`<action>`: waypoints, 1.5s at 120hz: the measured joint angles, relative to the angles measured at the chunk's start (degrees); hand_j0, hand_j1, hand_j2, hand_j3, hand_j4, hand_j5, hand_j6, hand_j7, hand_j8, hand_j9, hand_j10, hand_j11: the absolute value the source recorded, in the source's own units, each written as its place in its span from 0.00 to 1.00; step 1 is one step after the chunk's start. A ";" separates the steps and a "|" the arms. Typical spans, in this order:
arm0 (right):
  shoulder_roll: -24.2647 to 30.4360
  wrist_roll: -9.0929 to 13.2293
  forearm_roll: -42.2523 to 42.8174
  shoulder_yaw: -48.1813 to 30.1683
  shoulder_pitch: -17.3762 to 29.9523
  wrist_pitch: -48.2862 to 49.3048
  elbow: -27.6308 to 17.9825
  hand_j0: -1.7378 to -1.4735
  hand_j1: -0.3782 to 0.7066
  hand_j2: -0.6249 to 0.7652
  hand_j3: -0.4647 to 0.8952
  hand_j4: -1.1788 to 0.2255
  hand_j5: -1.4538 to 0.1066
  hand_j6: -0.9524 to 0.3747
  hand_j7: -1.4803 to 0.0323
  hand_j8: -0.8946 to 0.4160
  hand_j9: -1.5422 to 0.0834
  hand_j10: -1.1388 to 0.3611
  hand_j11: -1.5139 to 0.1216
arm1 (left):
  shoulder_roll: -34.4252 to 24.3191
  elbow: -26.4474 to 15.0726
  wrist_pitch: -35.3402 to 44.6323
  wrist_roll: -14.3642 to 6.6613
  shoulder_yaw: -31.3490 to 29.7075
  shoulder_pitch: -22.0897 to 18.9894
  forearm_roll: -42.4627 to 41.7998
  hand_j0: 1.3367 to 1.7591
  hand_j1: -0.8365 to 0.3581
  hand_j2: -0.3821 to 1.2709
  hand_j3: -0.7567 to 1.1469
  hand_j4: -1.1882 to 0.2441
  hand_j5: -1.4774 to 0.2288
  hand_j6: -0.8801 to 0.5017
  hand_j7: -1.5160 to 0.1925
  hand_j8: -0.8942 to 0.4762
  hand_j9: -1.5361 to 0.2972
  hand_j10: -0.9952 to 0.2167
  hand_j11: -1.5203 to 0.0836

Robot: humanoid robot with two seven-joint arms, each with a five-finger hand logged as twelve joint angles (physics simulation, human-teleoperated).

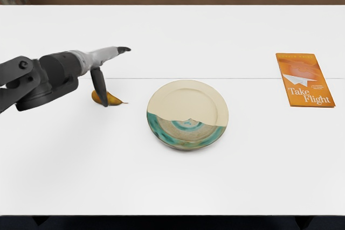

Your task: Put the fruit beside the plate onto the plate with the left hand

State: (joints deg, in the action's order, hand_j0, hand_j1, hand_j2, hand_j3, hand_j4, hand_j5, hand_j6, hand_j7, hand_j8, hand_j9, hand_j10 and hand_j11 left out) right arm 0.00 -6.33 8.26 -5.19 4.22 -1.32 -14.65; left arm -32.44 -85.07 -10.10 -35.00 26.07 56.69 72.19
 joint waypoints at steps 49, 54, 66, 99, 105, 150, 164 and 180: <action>0.00 0.00 0.00 0.00 0.00 0.00 0.00 0.30 0.04 0.45 0.34 0.83 0.92 0.71 0.97 0.67 0.94 0.75 0.91 | 0.84 0.62 7.83 0.00 -6.06 -0.64 9.33 0.76 0.97 0.24 0.40 0.81 0.85 0.62 0.87 0.63 0.82 0.80 0.93; 0.00 0.00 0.00 0.00 0.00 0.00 -0.01 0.30 0.04 0.45 0.34 0.83 0.92 0.71 0.97 0.67 0.94 0.75 0.91 | 0.89 0.67 8.12 0.00 -6.28 -0.74 9.30 0.76 0.97 0.24 0.40 0.81 0.85 0.62 0.87 0.63 0.82 0.80 0.93; 0.00 0.00 0.00 0.00 0.00 0.00 -0.02 0.30 0.04 0.45 0.34 0.83 0.92 0.71 0.97 0.67 0.94 0.75 0.91 | 0.98 0.87 8.53 0.00 -6.77 -0.95 9.27 0.76 0.96 0.24 0.40 0.80 0.84 0.61 0.86 0.63 0.81 0.79 0.92; 0.00 0.00 0.00 0.00 0.00 0.00 0.01 0.30 0.04 0.45 0.34 0.83 0.92 0.71 0.97 0.67 0.94 0.75 0.91 | 1.24 1.27 8.81 0.00 -7.88 -1.23 8.22 0.76 0.83 0.25 0.40 0.71 0.74 0.52 0.77 0.53 0.72 0.69 0.82; 0.00 0.00 0.00 0.00 0.00 0.00 0.03 0.30 0.04 0.45 0.34 0.83 0.92 0.71 0.97 0.67 0.94 0.75 0.91 | 1.24 1.29 8.80 0.00 -7.92 -1.23 7.92 0.76 0.81 0.26 0.40 0.70 0.72 0.50 0.74 0.51 0.71 0.66 0.80; 0.00 0.00 0.00 0.00 0.00 -0.01 0.04 0.30 0.04 0.45 0.34 0.83 0.92 0.71 0.97 0.67 0.94 0.75 0.91 | 1.24 2.35 8.88 0.00 -8.52 -1.21 7.25 0.76 0.70 0.27 0.40 0.62 0.64 0.42 0.66 0.43 0.63 0.58 0.71; 0.00 0.00 0.00 0.00 0.00 0.00 0.02 0.30 0.04 0.45 0.34 0.83 0.92 0.71 0.97 0.67 0.94 0.75 0.91 | 1.20 3.91 8.75 0.00 -9.17 -0.97 7.24 0.76 0.69 0.27 0.40 0.61 0.63 0.41 0.65 0.43 0.62 0.57 0.70; 0.00 0.00 0.00 0.00 0.00 0.00 0.01 0.30 0.04 0.45 0.34 0.83 0.92 0.71 0.97 0.67 0.94 0.75 0.91 | 1.23 4.67 8.67 0.00 -9.44 -0.97 7.20 0.76 0.68 0.27 0.40 0.61 0.63 0.41 0.65 0.42 0.62 0.56 0.69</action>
State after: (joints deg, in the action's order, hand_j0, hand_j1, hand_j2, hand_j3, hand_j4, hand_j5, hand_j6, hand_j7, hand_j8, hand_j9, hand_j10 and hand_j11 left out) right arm 0.00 -6.33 8.26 -5.19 4.22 -1.32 -14.64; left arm -31.21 -80.40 -1.43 -35.00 16.62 55.72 79.40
